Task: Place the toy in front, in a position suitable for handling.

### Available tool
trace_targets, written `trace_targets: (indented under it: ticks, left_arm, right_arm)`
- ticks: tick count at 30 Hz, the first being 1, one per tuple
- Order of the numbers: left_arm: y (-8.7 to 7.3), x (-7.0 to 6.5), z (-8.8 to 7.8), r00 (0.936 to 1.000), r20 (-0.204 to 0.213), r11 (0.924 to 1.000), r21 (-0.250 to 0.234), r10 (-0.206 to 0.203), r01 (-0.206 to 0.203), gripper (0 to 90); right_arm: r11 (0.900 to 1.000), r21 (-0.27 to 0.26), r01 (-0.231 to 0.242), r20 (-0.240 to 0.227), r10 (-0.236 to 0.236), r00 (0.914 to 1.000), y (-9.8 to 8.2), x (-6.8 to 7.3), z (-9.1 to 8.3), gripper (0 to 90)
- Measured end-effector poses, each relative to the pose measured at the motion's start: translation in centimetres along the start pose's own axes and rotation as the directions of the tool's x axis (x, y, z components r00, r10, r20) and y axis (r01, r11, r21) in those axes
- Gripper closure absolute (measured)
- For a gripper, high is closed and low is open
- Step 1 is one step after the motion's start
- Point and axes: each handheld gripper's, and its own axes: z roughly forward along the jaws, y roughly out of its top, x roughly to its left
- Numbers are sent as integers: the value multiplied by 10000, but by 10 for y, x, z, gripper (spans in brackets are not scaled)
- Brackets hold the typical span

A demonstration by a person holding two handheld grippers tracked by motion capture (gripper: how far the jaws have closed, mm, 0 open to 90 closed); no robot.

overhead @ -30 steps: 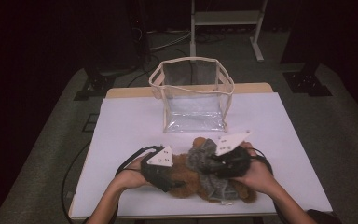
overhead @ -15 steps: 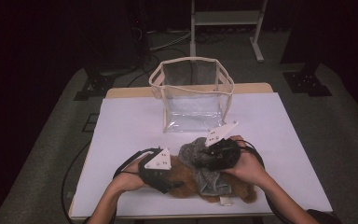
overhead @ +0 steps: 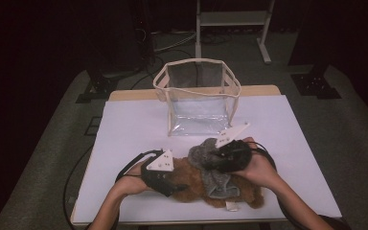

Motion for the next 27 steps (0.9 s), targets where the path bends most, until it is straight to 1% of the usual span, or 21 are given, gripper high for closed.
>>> trace_targets:
  ticks: [1,2,4,6,9,10,12,14,16,19,21,23,25,26,27]
  left_arm:
    - [-1,0,0,10000,8,10000,-34,-58,58,244]
    - [-1,1,0,10000,23,10000,-22,-89,89,244]
    - [-2,2,0,9997,24,9997,-106,-230,230,240]
    - [-3,4,0,9998,44,9997,-140,-217,217,238]
    - [-2,4,0,9997,52,9997,-112,-220,221,237]
    - [-2,5,0,9997,47,9997,-107,-219,220,236]
    - [-2,5,0,9998,49,9997,-111,-202,202,236]
    - [-2,5,1,9999,51,9999,-100,-107,107,236]
    - [-1,4,1,10000,28,9999,-87,-88,88,236]
    - [-1,3,1,10000,-17,10000,-51,31,-31,236]
    - [-1,3,0,10000,-28,10000,-34,31,-31,236]
    - [-2,4,-1,10000,-96,10000,-62,-1,0,236]
    - [-1,5,-3,9998,-187,9999,-88,-67,65,235]
    - [-1,5,-3,9998,-215,10000,-82,-53,51,233]
    - [-1,5,-3,9997,-232,10000,-80,-34,32,233]
  right_arm:
    - [10000,-34,9,34,-9,10000,-4,0,-5,720]
    - [9999,-110,-107,120,108,9999,-11,2,-13,719]
    - [9997,-105,-242,448,246,9987,-24,1,-26,719]
    - [9974,-286,-659,538,674,9963,-40,-4,-39,719]
    - [9882,-550,-1430,660,1465,9870,-64,-15,-57,718]
    - [9847,-626,-1626,701,1669,9835,-70,-18,-61,718]
    - [9796,-714,-1880,789,1934,9779,-77,-24,-67,715]
    - [9774,-778,-1964,655,2015,9773,-76,-27,-65,714]
    - [9822,-722,-1735,749,1788,9810,-67,-28,-59,712]
    - [9875,-716,-1407,617,1452,9875,-51,-31,-46,712]
    - [9908,-595,-1216,698,1256,9896,-43,-35,-38,712]
    - [9903,-514,-1289,757,1325,9883,-41,-39,-35,711]
    - [9875,-478,-1503,982,1544,9831,-47,-46,-37,710]
    - [9838,-483,-1728,1056,1770,9785,-53,-50,-41,712]
    - [9820,-499,-1822,1148,1869,9757,-57,-51,-43,712]
